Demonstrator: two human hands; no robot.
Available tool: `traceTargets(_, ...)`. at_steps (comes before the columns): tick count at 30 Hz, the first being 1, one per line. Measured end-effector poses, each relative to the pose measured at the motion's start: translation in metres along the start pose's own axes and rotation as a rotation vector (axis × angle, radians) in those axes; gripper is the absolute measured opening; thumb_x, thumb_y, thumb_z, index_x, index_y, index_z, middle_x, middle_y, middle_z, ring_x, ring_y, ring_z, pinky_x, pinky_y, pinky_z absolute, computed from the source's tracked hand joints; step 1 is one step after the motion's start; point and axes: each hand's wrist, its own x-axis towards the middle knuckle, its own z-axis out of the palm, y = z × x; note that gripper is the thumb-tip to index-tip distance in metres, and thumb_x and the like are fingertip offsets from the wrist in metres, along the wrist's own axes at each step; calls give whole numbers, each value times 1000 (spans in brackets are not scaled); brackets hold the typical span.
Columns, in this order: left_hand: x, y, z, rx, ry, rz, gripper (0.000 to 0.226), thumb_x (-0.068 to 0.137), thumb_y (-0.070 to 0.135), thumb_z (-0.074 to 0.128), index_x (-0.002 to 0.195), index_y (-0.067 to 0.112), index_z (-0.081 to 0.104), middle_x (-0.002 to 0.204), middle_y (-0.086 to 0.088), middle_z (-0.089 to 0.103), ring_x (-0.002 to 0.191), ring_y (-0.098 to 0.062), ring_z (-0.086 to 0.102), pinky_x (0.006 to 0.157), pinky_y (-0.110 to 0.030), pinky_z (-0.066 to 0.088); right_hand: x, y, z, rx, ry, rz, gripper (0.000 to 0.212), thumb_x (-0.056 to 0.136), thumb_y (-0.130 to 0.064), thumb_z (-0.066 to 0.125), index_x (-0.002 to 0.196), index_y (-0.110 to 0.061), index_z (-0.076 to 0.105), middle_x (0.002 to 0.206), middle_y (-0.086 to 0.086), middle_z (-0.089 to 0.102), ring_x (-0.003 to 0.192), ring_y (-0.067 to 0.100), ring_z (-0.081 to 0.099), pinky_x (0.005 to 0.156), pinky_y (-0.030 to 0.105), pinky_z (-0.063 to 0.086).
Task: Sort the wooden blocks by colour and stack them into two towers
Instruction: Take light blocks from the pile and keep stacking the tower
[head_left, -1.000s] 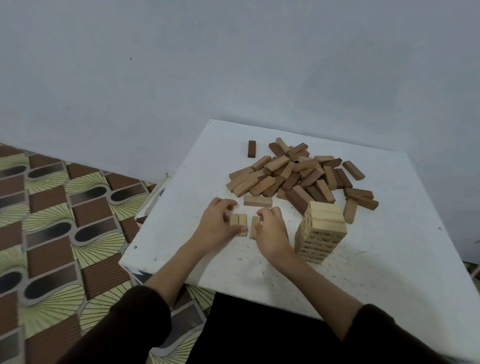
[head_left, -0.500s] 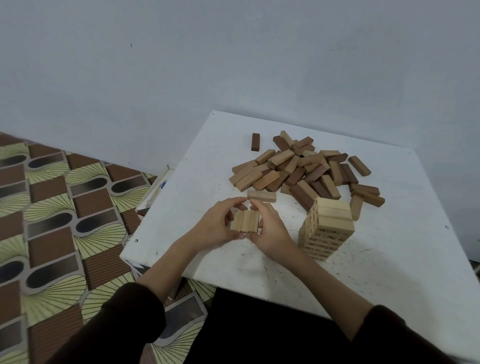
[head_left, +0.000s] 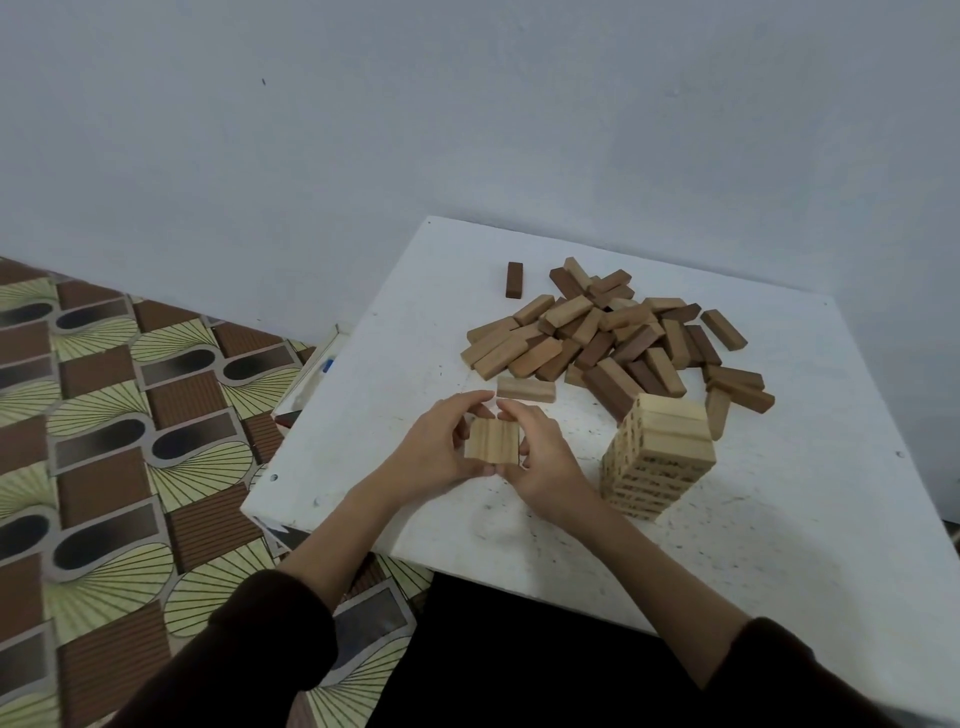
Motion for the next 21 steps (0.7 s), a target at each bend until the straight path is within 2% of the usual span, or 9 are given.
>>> traceTargets(3, -1, 1, -1, -7, -6, 6, 79, 64, 8, 85, 132, 17, 47, 110, 6, 57, 76, -2, 46, 68, -8, 38, 0, -2, -1, -2, -9, 14, 68, 81, -5, 65, 141, -22, 35, 115, -15, 37, 110, 13, 37, 89, 34, 40)
traceTargets(9, -2, 4, -1, -26, 7, -8, 78, 64, 5, 84, 131, 18, 47, 108, 6, 58, 75, -6, 46, 68, -12, 41, -1, -12, -2, -37, -17, 34, 65, 83, -4, 62, 140, -22, 36, 118, -12, 37, 116, 15, 34, 93, 40, 42)
traceTargets(11, -3, 7, -1, -42, 21, -9, 77, 63, 6, 86, 128, 24, 47, 107, 6, 59, 74, -4, 47, 68, -15, 43, -2, -20, -4, -64, -12, 30, 62, 85, -4, 60, 139, -21, 37, 122, -8, 40, 119, 17, 35, 94, 36, 40)
traceTargets(14, -6, 22, -10, -133, 75, -5, 76, 63, 7, 87, 123, 32, 47, 107, 7, 60, 71, -1, 47, 70, -22, 47, -4, -41, -17, -109, 2, -7, 62, 86, 2, 54, 141, -17, 34, 134, 1, 39, 126, 18, 30, 98, 25, 30)
traceTargets(18, -6, 52, -32, -193, 129, 63, 81, 63, -1, 84, 126, 31, 46, 110, 0, 61, 75, -9, 47, 78, -33, 50, -8, -77, -42, -216, 36, -130, 70, 83, 6, 53, 144, -18, 29, 137, 2, 36, 127, 19, 26, 97, 21, 24)
traceTargets(21, -4, 79, -42, -186, 169, 149, 83, 63, 2, 85, 126, 36, 44, 110, 10, 61, 87, -8, 51, 84, -27, 48, -11, -99, -66, -293, 78, -189, 72, 84, 6, 52, 146, -19, 26, 141, 1, 34, 128, 17, 24, 96, 22, 26)
